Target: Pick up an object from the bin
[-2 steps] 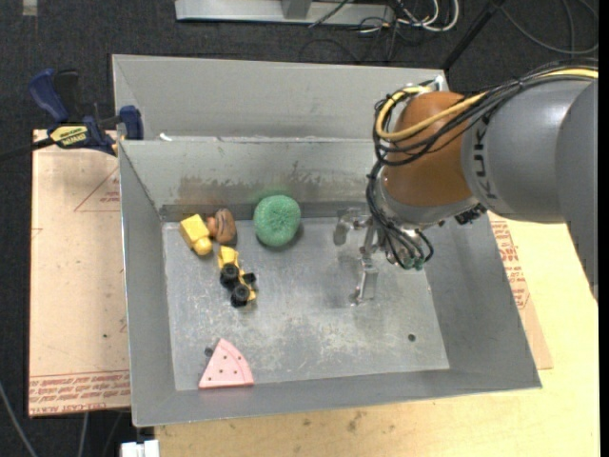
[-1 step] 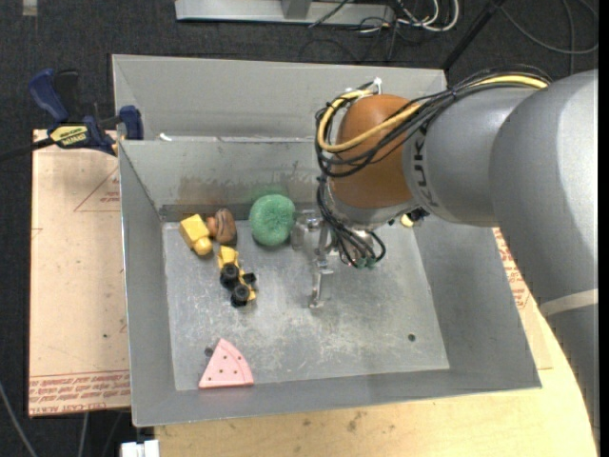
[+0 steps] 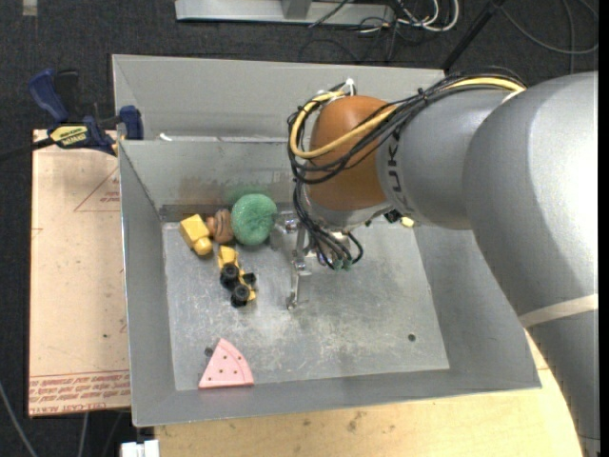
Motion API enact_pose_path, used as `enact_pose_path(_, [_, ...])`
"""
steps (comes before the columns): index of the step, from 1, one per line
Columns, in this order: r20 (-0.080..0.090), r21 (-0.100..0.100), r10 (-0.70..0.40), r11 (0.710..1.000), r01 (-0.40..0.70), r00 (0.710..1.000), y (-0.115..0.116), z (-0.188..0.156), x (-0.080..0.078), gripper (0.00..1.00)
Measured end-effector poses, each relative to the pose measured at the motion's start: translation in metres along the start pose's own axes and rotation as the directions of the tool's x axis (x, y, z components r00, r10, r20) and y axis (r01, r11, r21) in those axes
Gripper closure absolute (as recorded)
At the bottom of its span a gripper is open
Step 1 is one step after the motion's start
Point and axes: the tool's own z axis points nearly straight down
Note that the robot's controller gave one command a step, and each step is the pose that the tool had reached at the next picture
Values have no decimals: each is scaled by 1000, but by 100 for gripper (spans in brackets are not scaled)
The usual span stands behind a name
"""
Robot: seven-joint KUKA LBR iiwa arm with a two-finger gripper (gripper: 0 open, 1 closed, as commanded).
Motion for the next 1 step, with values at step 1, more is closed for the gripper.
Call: enact_pose_path(1, [0, 4, -70, 998, 70, 998, 16, -1, -15, 0])
